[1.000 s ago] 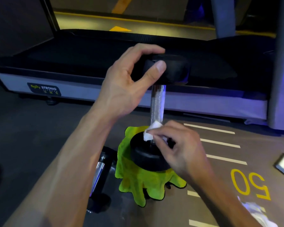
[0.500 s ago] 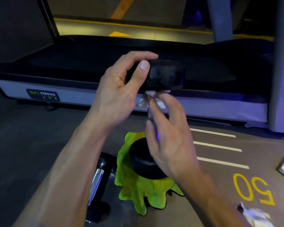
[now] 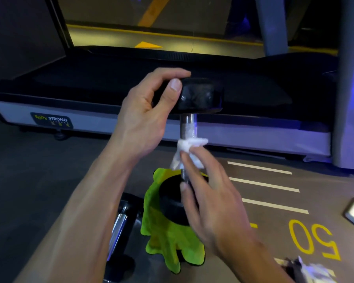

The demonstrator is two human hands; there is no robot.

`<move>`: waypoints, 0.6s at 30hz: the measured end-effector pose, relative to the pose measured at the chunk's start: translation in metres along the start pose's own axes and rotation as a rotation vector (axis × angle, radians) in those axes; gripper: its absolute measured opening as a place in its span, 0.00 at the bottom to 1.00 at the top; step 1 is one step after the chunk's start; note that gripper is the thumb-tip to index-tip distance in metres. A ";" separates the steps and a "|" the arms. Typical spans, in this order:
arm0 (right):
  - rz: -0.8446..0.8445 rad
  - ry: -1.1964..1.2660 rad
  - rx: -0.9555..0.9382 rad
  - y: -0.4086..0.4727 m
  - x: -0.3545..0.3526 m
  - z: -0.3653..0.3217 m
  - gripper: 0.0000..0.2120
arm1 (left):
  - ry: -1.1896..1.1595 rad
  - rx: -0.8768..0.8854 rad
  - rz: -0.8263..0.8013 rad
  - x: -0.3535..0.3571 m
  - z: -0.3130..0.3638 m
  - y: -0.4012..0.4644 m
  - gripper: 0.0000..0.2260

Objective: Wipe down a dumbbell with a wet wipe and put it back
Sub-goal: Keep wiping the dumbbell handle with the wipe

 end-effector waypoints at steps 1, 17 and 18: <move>-0.012 -0.010 -0.019 -0.002 -0.001 -0.001 0.22 | -0.003 -0.003 0.005 -0.001 0.000 -0.001 0.11; -0.015 -0.326 0.006 0.035 -0.009 -0.019 0.32 | 0.019 0.040 0.021 0.001 0.013 -0.009 0.10; -0.025 -0.340 0.012 0.041 -0.010 -0.017 0.32 | 0.017 0.040 0.016 0.001 0.014 -0.008 0.10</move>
Point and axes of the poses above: each hand's wrist, its own y-axis towards the middle knuckle, its own x-axis out of the palm, z = x × y, the point moved 9 cm from there along y, towards the middle knuckle, and after that the axes turned 1 degree about y, right-handed, at the moved point
